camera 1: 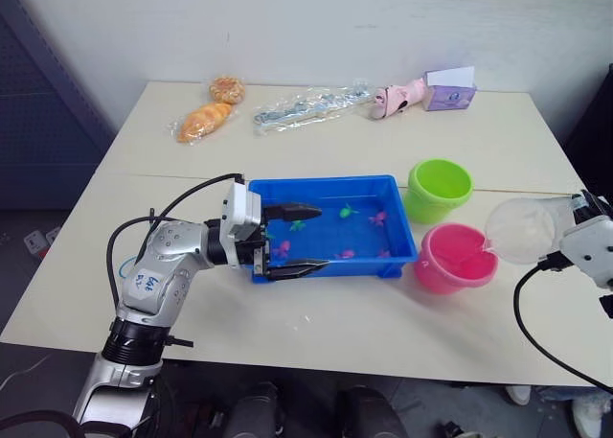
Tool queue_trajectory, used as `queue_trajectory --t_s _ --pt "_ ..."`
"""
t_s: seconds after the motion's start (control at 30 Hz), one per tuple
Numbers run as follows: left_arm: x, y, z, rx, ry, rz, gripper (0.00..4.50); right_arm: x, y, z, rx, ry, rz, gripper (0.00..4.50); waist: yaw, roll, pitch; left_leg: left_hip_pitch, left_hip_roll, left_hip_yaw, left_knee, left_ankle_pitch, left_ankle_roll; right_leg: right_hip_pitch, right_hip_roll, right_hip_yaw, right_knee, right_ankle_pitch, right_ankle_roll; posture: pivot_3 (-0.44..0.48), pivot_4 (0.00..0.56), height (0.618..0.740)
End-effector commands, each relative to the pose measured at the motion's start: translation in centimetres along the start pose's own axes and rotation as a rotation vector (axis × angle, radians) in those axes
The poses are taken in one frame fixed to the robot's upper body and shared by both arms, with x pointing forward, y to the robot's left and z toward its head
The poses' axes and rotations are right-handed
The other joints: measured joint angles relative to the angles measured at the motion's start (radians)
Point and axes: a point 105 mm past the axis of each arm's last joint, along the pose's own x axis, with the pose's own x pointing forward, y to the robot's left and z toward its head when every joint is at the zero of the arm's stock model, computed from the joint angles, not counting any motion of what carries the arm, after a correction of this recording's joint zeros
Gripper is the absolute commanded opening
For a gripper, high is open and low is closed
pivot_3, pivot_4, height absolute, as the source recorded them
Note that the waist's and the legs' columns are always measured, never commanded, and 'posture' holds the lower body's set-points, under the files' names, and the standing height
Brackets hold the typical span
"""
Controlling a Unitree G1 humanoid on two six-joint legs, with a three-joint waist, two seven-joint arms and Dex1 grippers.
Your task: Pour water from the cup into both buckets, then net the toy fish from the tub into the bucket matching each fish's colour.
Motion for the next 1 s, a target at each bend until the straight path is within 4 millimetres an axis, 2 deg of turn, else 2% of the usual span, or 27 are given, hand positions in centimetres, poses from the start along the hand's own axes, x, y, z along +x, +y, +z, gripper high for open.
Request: queue_trajectory --t_s 0.03,0.73,0.83,1.0 --pt "0.4 -0.2 0.6 0.035 -0.015 -0.011 4.5 0.2 -1.3 1.3 -0.07 -0.065 -0.071 0.07 0.0 0.0 0.0 0.0 0.0 0.0 0.0 0.0 0.0 0.0 0.0 0.0 0.0 0.0 0.0 0.0 0.15 0.74" --pt "0.7 -0.4 0.6 0.048 -0.017 -0.012 4.5 0.8 -1.4 1.2 -0.115 -0.086 -0.124 0.07 0.0 0.0 0.0 0.0 0.0 0.0 0.001 0.001 0.0 0.0 0.0 0.0 0.001 0.0 0.0 0.0 0.15 0.74" --pt "0.6 -0.3 0.6 0.048 -0.016 -0.01 4.5 0.7 -1.2 0.6 -0.05 -0.053 -0.126 0.07 -0.001 0.0 0.0 0.0 0.0 0.0 0.001 0.001 0.0 0.0 0.0 0.0 0.001 0.0 0.0 0.0 0.15 0.74" --pt "0.4 -0.3 0.5 0.048 -0.01 -0.002 4.5 -0.2 -1.0 -1.0 0.197 0.03 -0.161 0.07 0.0 0.0 0.0 0.0 0.0 0.0 0.002 0.001 0.0 0.001 0.0 0.0 0.001 0.0 0.0 0.0 0.15 0.74"
